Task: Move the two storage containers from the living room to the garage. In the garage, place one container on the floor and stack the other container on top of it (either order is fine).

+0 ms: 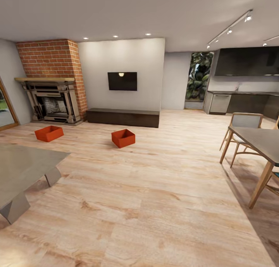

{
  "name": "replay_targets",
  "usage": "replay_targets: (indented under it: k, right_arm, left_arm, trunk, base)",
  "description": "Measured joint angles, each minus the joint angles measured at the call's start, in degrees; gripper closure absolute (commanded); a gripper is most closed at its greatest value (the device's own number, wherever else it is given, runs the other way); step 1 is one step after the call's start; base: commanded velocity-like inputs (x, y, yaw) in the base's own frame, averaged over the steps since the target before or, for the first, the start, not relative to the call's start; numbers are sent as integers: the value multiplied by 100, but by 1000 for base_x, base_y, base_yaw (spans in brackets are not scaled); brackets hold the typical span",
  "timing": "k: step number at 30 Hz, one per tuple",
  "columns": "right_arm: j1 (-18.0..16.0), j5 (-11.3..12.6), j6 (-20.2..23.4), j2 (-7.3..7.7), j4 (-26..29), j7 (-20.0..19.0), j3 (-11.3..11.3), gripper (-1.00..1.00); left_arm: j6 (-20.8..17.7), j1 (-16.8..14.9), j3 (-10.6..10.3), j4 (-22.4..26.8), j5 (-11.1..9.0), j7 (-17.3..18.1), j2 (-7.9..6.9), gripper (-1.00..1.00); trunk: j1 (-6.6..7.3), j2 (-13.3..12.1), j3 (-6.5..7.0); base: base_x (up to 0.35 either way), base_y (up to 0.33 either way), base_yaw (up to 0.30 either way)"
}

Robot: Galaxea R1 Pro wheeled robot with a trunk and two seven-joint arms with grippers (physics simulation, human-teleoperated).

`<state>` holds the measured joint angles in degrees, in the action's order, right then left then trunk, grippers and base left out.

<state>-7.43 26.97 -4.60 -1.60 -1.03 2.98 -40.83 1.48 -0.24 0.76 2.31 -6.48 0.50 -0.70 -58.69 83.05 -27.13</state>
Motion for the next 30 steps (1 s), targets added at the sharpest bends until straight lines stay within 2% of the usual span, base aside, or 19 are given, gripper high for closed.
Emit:
replay_targets:
  k: [30]
  right_arm:
    - [0, -3, 0, -3, 0, 0, 0, -100]
  left_arm:
    - [-4, 0, 0, 0, 0, -10, 0, -100]
  trunk:
    - [0, 0, 0]
  base:
    - [322, 0, 0]
